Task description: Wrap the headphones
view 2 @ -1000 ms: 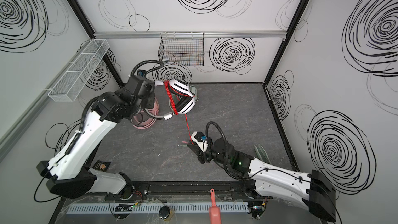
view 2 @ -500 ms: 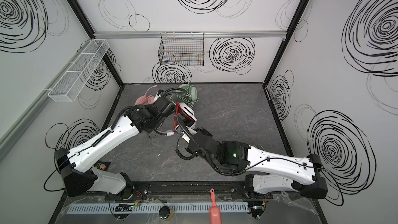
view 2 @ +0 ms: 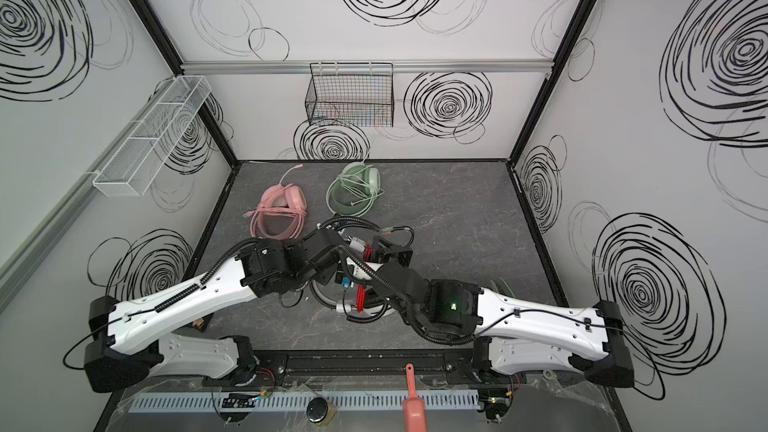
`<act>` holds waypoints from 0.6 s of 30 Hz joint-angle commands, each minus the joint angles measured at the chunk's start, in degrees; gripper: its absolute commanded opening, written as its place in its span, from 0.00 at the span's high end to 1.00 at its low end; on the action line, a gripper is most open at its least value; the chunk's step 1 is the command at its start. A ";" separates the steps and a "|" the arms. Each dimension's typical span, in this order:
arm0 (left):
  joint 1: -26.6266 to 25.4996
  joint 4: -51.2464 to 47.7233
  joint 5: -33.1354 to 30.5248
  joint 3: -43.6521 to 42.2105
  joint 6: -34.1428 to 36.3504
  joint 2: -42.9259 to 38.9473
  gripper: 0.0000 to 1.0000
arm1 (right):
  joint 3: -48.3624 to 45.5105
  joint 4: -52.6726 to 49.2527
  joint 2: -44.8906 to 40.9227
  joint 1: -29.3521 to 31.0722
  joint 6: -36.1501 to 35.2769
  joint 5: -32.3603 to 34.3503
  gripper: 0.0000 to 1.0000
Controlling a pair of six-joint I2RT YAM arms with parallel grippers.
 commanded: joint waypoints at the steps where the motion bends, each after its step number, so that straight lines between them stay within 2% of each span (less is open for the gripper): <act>1: -2.97 2.00 8.96 0.27 1.04 -4.57 1.00 | -1.05 4.75 -1.18 -3.11 -3.85 0.84 1.00; 4: -2.97 1.60 10.26 1.48 1.11 -6.01 1.00 | -1.58 4.70 -2.68 -5.47 -0.85 -4.89 1.00; 6: -2.97 1.23 10.87 2.16 1.17 -6.48 1.00 | -2.11 5.25 -3.90 -7.67 1.19 -8.65 0.94; 9: -2.97 0.82 11.65 2.85 1.27 -7.02 1.00 | -3.70 6.94 -6.42 -11.97 3.78 -15.26 0.60; 11: -2.97 0.55 12.17 3.22 1.50 -7.18 1.00 | -4.36 7.08 -8.18 -14.99 5.88 -21.04 0.58; 14: -2.94 0.57 13.69 3.56 1.96 -7.70 1.00 | -4.85 6.56 -10.03 -19.46 8.52 -30.58 0.49; 18: -2.97 -0.02 14.97 4.75 2.14 -8.06 1.00 | -6.25 7.58 -11.33 -25.02 12.27 -39.65 0.49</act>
